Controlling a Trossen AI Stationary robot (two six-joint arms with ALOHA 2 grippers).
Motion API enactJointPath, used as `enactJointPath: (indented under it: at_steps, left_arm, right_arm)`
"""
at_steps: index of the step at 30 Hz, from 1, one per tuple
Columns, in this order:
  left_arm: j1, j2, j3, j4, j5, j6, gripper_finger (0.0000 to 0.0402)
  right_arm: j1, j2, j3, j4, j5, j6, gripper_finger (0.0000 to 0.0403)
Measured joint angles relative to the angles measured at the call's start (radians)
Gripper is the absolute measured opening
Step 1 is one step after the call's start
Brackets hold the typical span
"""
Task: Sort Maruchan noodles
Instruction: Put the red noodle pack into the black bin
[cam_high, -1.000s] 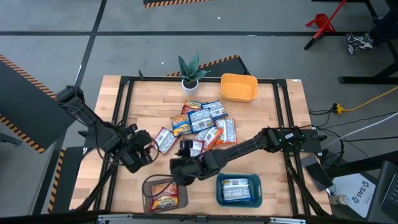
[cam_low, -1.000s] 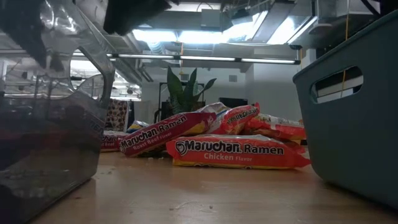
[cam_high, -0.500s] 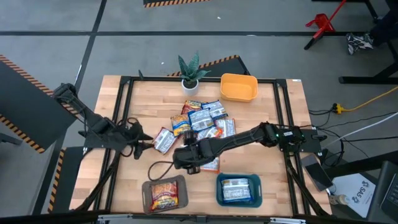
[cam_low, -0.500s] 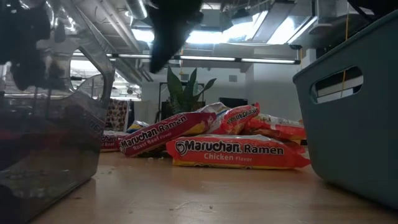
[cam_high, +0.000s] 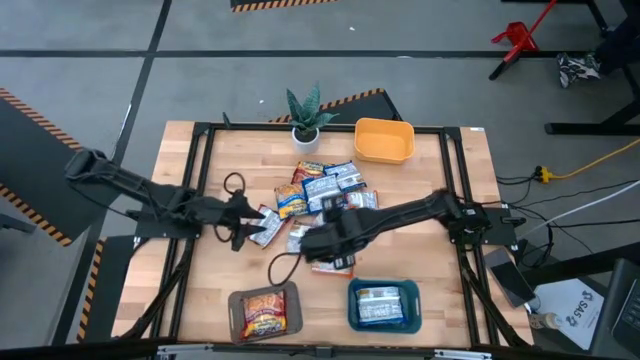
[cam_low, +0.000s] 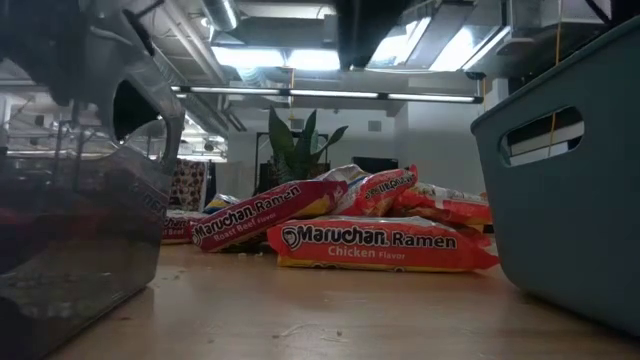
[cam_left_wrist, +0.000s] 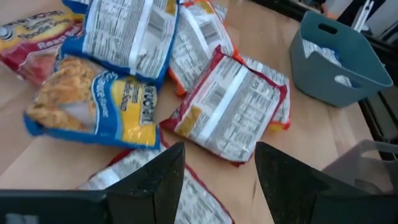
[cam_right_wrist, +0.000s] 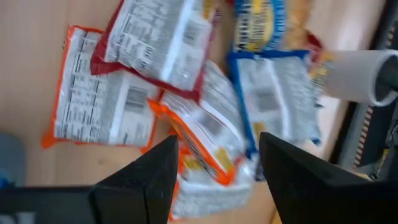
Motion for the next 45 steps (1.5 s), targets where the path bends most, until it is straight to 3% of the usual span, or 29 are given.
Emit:
enactJointPath:
  at_steps: [7,11,14,17,20,23,27,34,45]
  left_arm:
    - [0.103,0.108,0.0,0.181,0.146,0.057,0.0189]
    - [0.133,0.169,0.0,0.218,0.193,0.079,0.0189]
    - [0.148,0.227,0.0,0.267,0.222,0.084,0.0189]
    - [0.153,0.288,0.0,0.342,0.247,0.084,0.0189]
    - [0.152,0.351,0.0,0.394,0.248,0.084,0.0189]
    - [0.152,0.418,0.0,0.434,0.264,0.082,0.0189]
    - [0.153,0.501,0.0,0.477,0.266,0.081,0.0189]
    - [0.159,0.647,0.0,0.597,0.268,0.077,0.0189]
    - [0.159,0.792,0.003,0.735,0.287,0.076,0.0189]
  right_arm:
    - [0.0,-0.235,-0.161,-0.003,0.038,0.069,0.0211]
    - [0.0,-0.428,-0.384,0.078,0.123,0.158,0.0211]
    - [0.001,-0.568,-0.644,0.315,0.136,0.144,0.0211]
    - [0.001,-0.667,-0.899,0.65,0.078,0.08,0.0211]
    - [0.001,-0.683,-1.092,0.984,0.014,-0.038,0.0211]
    - [0.001,-0.653,-1.202,1.266,-0.048,-0.198,0.0211]
    - [0.001,-0.584,-1.241,1.394,-0.077,-0.418,0.0211]
    - [0.001,-0.492,-1.225,1.375,-0.127,-0.661,0.0211]
    - [0.0,-0.463,-1.224,1.379,-0.101,-0.824,0.0211]
